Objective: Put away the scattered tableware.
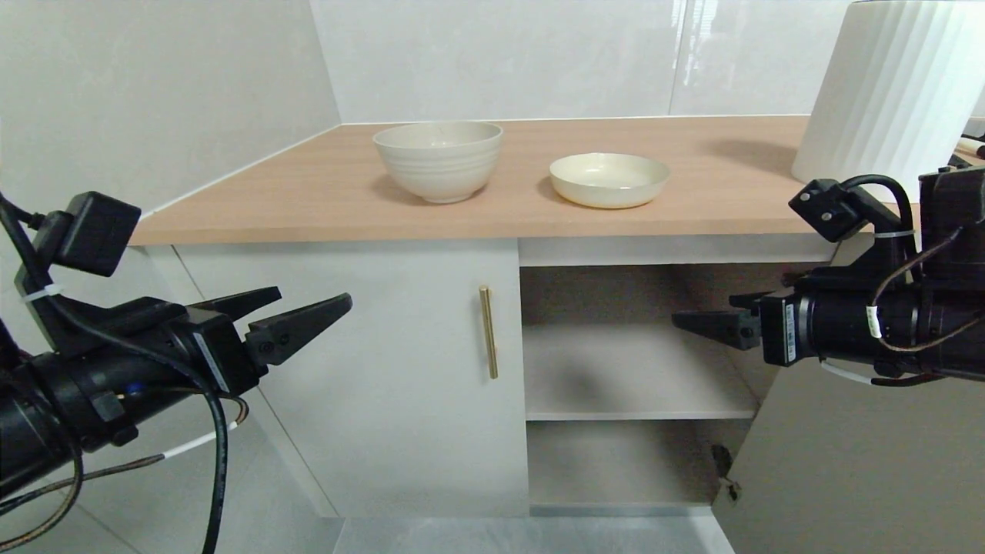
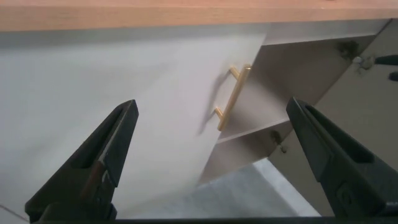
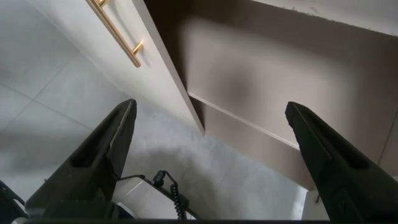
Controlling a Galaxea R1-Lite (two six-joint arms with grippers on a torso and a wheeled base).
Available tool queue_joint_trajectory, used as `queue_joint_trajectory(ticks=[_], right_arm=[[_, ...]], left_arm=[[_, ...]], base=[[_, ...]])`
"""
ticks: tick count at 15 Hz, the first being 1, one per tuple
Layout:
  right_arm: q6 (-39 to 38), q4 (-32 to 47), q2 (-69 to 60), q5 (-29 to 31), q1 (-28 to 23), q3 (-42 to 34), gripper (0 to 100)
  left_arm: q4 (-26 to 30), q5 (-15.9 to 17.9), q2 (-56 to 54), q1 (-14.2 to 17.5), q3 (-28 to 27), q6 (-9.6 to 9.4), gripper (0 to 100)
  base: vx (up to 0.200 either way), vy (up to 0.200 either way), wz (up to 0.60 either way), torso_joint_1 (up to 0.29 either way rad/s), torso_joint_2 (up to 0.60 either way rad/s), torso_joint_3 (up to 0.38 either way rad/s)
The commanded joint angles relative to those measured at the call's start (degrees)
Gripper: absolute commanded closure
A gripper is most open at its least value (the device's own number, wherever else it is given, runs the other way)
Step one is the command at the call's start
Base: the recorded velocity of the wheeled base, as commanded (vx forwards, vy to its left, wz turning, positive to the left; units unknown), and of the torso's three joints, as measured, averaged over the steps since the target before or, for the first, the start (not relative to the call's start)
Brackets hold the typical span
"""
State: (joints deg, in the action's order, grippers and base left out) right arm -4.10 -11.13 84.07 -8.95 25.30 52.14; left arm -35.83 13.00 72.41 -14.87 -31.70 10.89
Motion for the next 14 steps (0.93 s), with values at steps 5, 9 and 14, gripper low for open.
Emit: queue_joint_trajectory(ticks=[5,9,14], right_arm=[[-0.03,-0.03,-0.04,-0.02,0.02,-0.02,0],[-0.03,-0.03,-0.04,-0.19,0.02,-0.02,0],[-0.12,-0.12,-0.13,-0.19,0.02,-0.11,0]], left_arm=[[-0.03,0.10,0.01,-0.07,0.32,0.01,0],[-0.12,0.10,-0.08,-0.07,0.41,-0.16,0],[0.06,0.01,-0.52,-0.07,0.49,-0.25,0]], base=[[0.000,0.040,0.00,0.001,0.00,0.000],[0.000,0.000,0.00,0.000,0.00,0.000],[0.000,0.000,0.00,0.000,0.00,0.000]])
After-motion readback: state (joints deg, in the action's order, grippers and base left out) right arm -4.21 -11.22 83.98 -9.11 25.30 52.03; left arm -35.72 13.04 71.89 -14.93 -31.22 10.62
